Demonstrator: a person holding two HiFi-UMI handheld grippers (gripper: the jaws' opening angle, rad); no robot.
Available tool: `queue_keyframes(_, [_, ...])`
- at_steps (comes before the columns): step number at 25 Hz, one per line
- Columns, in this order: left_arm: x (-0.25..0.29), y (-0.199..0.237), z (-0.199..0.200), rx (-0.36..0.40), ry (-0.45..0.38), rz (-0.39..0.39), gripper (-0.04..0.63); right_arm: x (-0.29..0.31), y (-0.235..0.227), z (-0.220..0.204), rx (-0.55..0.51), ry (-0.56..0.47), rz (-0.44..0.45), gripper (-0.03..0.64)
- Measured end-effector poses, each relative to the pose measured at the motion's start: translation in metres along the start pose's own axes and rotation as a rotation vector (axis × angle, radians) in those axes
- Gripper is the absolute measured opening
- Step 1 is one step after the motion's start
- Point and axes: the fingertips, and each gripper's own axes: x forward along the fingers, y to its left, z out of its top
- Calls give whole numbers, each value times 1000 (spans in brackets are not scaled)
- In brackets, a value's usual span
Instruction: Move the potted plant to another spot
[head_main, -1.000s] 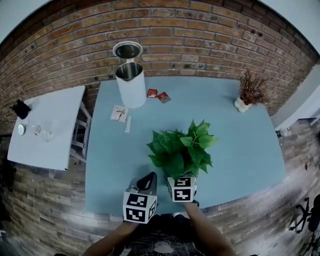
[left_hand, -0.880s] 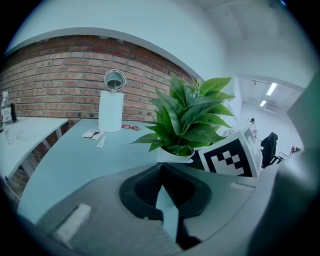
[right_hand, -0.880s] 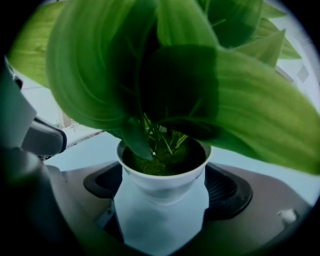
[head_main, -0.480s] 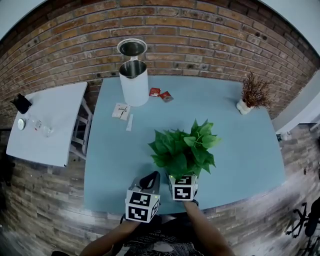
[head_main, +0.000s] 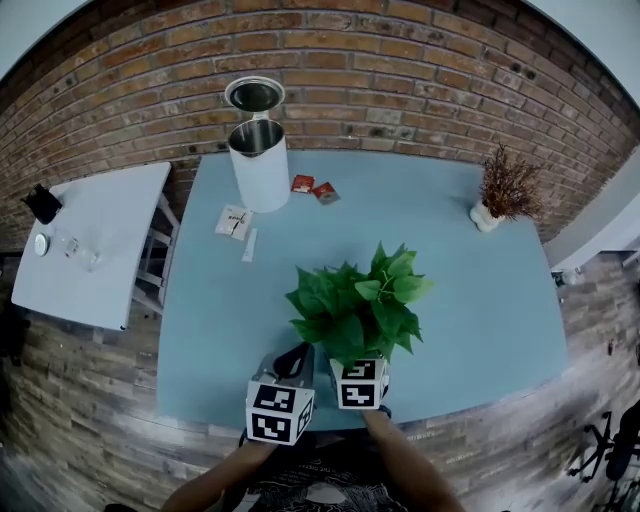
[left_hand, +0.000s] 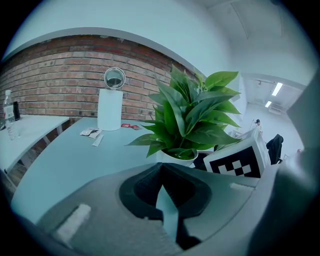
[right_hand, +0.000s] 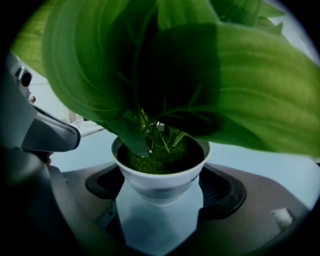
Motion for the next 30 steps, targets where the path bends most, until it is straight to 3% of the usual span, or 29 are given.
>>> queue_keyframes(30, [35, -50, -3, 13, 14, 2, -3, -10, -54, -14, -5, -12, 21, 465])
